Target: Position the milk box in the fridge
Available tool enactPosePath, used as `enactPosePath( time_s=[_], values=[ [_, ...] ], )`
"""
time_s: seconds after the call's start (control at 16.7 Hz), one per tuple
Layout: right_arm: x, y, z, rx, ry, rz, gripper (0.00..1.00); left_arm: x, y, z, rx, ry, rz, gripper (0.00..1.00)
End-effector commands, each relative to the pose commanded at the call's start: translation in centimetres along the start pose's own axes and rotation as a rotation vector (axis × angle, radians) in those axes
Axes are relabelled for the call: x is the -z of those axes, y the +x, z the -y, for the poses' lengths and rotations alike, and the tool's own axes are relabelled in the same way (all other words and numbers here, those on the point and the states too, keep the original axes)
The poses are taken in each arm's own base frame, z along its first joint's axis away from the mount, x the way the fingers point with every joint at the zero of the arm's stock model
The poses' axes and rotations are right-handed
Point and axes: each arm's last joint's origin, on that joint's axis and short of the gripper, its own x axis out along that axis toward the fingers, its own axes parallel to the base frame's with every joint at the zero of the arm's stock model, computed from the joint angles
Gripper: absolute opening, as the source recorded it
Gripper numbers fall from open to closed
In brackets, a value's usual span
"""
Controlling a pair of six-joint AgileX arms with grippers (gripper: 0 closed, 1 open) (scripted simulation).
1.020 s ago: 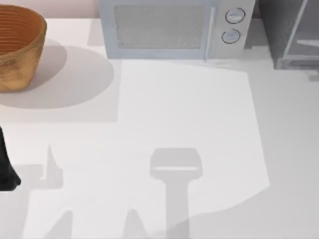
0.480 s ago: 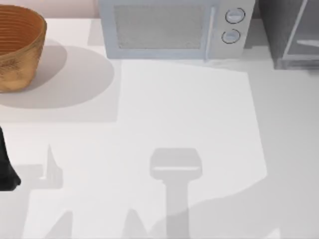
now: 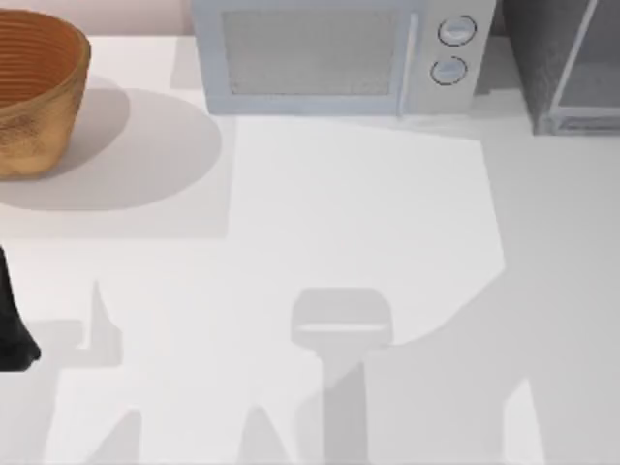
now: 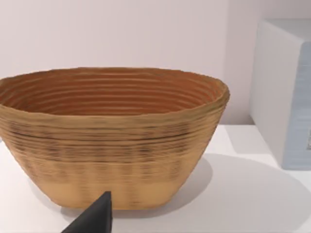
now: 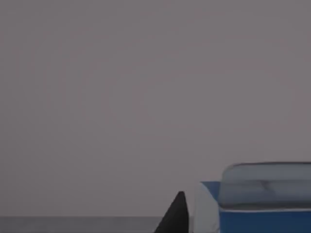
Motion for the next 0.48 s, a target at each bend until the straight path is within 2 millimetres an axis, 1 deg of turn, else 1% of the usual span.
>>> enactPosePath(
  time_s=[0.12,0.36,0.48],
  values=[
    [0.54,0.76,-0.37,-0.003,0.002,-0.027,0.0,0.0,0.0,0.0,0.0,0.0,0.0,1.0],
    [0.6,0.85,-0.46,-0.004,0.002,-0.03,0.0,0.0,0.0,0.0,0.0,0.0,0.0,1.0],
    [0.6,0.85,-0.46,-0.004,0.002,-0.03,0.15,0.0,0.0,0.0,0.0,0.0,0.0,1.0]
  ],
)
